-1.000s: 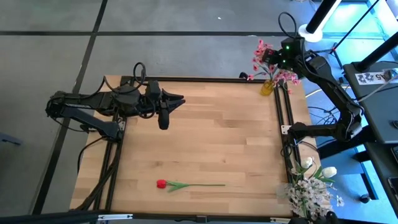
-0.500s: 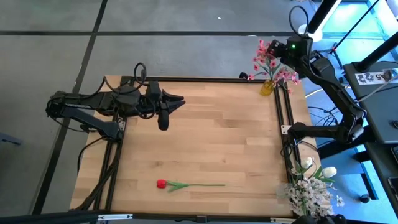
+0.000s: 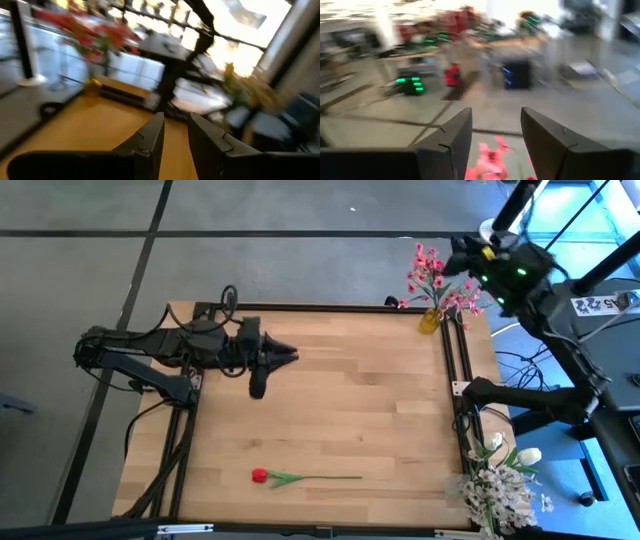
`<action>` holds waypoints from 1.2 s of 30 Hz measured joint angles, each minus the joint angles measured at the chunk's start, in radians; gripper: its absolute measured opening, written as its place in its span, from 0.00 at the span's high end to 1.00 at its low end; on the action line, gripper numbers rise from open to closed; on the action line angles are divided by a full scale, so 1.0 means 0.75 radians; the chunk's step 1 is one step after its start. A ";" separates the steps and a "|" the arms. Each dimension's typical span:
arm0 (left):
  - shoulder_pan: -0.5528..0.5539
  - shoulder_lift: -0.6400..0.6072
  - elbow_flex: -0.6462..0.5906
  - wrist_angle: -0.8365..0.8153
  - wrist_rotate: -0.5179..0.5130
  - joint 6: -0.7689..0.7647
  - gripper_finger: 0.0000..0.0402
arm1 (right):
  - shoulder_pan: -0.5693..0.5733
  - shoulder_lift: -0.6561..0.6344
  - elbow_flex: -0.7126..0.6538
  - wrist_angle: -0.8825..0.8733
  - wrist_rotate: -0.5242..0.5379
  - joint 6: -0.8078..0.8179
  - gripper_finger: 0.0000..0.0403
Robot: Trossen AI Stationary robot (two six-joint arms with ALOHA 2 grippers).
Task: Sort flowers into vase by color
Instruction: Put the red flower into the yellow vase
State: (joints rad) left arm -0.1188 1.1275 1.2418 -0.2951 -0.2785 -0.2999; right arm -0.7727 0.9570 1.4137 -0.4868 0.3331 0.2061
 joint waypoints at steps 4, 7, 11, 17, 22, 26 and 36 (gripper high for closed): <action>-0.065 0.012 0.001 -0.119 0.068 -0.043 0.79 | 0.164 -0.064 0.000 -0.031 -0.257 -0.148 0.58; -0.127 0.037 0.001 -0.227 0.082 -0.137 0.79 | 0.294 -0.084 0.000 -0.071 -0.395 -0.198 0.58; -0.256 0.106 0.001 -0.347 0.086 -0.247 0.79 | 0.451 -0.093 -0.001 -0.112 -0.402 -0.202 0.58; -0.435 0.268 0.001 -0.522 0.068 -0.370 0.79 | 0.609 -0.091 -0.001 -0.172 -0.267 -0.068 0.58; -0.549 0.402 0.001 -0.537 0.099 -0.493 0.71 | 0.705 -0.093 -0.001 -0.225 -0.212 0.032 0.58; -0.609 0.512 0.001 -0.541 0.153 -0.633 0.63 | 0.770 -0.092 -0.001 -0.298 -0.212 0.061 0.58; -0.636 0.749 -0.001 -0.492 0.258 -0.887 0.59 | 0.850 -0.121 -0.002 -0.630 -0.279 0.005 0.58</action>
State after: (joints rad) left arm -0.5957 1.6891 1.2411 -0.6640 -0.0853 -0.9649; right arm -0.1351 0.8660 1.4124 -0.9595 0.1238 0.2101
